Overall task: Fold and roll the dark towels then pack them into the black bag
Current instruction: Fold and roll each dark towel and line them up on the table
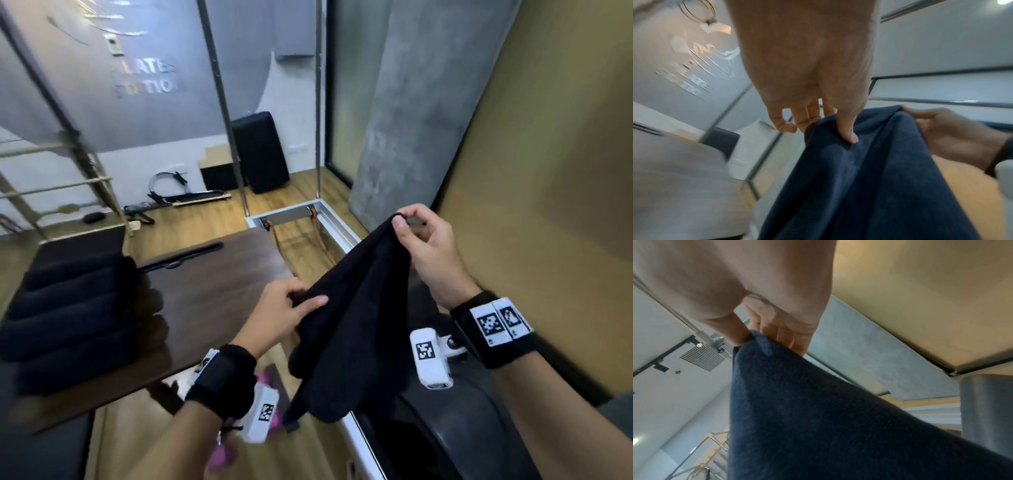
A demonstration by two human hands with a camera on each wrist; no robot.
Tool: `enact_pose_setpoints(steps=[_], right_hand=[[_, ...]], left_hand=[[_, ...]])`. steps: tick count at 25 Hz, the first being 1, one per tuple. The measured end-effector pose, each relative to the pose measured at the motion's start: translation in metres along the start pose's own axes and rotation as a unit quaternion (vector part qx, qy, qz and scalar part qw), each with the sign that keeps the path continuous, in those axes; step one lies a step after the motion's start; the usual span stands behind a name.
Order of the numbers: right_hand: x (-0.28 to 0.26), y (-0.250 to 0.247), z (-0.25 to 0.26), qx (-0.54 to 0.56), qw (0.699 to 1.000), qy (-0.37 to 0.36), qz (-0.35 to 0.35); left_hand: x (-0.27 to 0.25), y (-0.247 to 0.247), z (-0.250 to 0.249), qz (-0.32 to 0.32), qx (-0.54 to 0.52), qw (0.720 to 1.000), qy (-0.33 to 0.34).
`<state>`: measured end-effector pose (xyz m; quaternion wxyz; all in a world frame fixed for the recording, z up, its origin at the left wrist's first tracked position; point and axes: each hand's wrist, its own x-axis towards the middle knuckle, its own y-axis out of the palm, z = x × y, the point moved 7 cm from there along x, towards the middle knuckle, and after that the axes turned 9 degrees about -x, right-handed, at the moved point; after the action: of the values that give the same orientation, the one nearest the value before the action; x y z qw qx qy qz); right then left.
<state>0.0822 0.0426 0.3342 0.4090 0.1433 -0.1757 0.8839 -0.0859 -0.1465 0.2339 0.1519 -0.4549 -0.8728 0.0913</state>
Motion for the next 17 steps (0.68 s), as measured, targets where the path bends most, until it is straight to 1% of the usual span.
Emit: enact_pose_setpoints(steps=[1,2,3,5,6,7,9,10,11,12,13,14,15,16,17], right_hand=[[-0.003,0.001,0.006,0.021,1.000,0.007,-0.008],[-0.007,0.003,0.011,0.027,1.000,0.012,-0.010],[-0.011,0.003,0.012,0.005,1.000,0.009,-0.008],[-0.026,0.025,0.022,-0.106,0.993,-0.024,0.036],[-0.037,0.046,0.028,-0.146,0.985,-0.046,0.086],[-0.049,0.074,0.033,-0.162,0.972,-0.065,0.159],[-0.078,0.133,0.037,-0.170,0.929,-0.083,0.320],[-0.087,0.154,0.036,-0.167,0.914,-0.083,0.359],[-0.088,0.166,0.035,-0.159,0.918,-0.081,0.355],[-0.086,0.171,0.036,-0.139,0.931,-0.073,0.330],[-0.081,0.171,0.037,-0.105,0.945,-0.058,0.304],[-0.077,0.168,0.037,-0.065,0.957,-0.041,0.278],[-0.072,0.164,0.037,-0.027,0.965,-0.022,0.261],[-0.070,0.159,0.036,-0.003,0.968,-0.007,0.252],[-0.069,0.158,0.035,0.005,0.968,0.005,0.251]], left_hand=[[-0.018,-0.021,0.009,-0.016,0.019,0.999,-0.020],[-0.035,-0.043,0.013,-0.046,0.036,0.998,-0.023],[-0.046,-0.060,0.013,-0.075,0.053,0.996,-0.011],[-0.064,-0.081,-0.008,-0.114,0.095,0.988,0.042],[-0.069,-0.083,-0.024,-0.118,0.101,0.985,0.075],[-0.072,-0.081,-0.042,-0.113,0.103,0.982,0.112],[-0.075,-0.071,-0.072,-0.087,0.127,0.973,0.170],[-0.078,-0.067,-0.082,-0.076,0.144,0.969,0.184],[-0.080,-0.066,-0.084,-0.073,0.151,0.968,0.186],[-0.084,-0.070,-0.081,-0.083,0.141,0.972,0.171],[-0.089,-0.080,-0.073,-0.103,0.112,0.979,0.139],[-0.095,-0.090,-0.062,-0.122,0.076,0.985,0.093],[-0.101,-0.099,-0.050,-0.133,0.043,0.989,0.053],[-0.108,-0.105,-0.042,-0.140,0.016,0.989,0.035],[-0.113,-0.110,-0.039,-0.151,-0.005,0.988,0.037]])
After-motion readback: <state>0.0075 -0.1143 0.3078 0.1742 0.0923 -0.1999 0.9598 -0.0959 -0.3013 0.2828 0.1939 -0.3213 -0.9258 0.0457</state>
